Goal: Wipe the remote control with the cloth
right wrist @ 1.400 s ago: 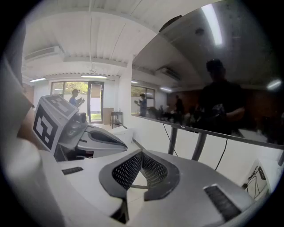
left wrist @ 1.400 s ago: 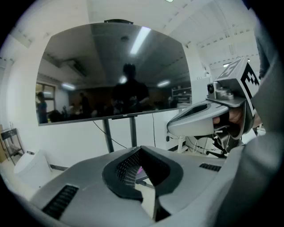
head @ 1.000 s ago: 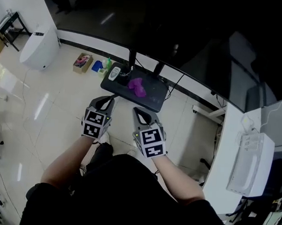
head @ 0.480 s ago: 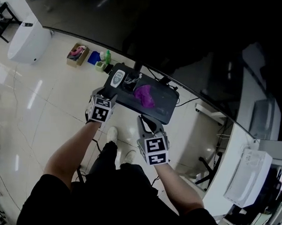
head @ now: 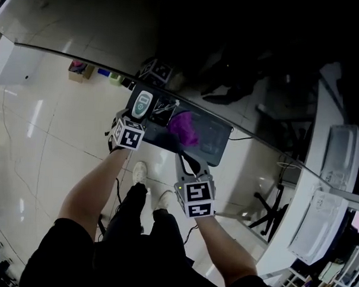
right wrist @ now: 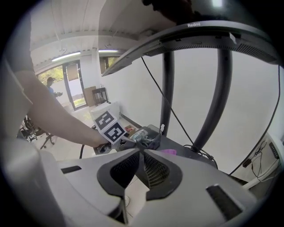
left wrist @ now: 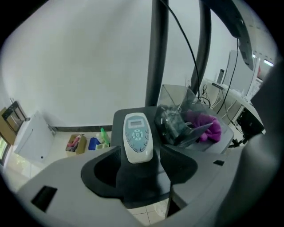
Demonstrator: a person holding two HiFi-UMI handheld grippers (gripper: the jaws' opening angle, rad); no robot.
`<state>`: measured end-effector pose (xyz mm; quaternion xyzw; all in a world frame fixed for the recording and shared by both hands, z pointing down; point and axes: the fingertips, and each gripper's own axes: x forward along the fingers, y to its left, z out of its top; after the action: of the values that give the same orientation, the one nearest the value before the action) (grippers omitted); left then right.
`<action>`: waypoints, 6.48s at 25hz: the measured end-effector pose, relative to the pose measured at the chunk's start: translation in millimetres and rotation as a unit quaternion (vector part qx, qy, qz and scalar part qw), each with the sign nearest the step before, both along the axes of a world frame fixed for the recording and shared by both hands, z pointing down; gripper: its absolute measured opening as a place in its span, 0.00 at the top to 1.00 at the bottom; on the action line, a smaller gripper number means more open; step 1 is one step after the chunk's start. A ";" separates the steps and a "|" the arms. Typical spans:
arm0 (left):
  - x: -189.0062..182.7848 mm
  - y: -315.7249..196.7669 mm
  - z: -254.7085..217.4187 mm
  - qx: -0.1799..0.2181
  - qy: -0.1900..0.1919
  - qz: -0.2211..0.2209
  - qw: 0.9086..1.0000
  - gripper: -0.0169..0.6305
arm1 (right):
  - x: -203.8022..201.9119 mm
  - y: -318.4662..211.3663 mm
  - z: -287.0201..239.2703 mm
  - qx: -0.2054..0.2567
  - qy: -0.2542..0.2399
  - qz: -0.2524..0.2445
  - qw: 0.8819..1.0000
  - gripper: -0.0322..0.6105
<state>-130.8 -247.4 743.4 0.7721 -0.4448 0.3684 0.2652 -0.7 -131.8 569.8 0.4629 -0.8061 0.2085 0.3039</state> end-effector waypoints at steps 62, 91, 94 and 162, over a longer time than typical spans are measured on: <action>111.7 220.8 -343.7 0.316 -0.095 0.141 0.933 0.61 | -21.4 117.5 -204.8 0.138 -0.021 -0.244 0.960 0.74; 71.0 291.2 -401.1 0.372 -0.101 0.173 0.906 0.61 | -39.3 129.2 -256.6 0.186 0.021 -0.211 0.959 0.74; 70.1 297.7 -398.1 0.359 -0.072 0.165 0.916 0.61 | -31.8 123.3 -270.4 0.199 0.012 -0.192 0.961 0.74; 116.7 258.7 -283.4 0.156 0.123 -0.058 0.978 0.62 | 81.5 182.4 -180.2 0.150 -0.030 -0.078 0.985 0.74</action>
<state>-14.1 11.3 460.0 0.8159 -0.5051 0.1811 0.2153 80.8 50.5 389.6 0.4330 -0.8704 0.0746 0.2220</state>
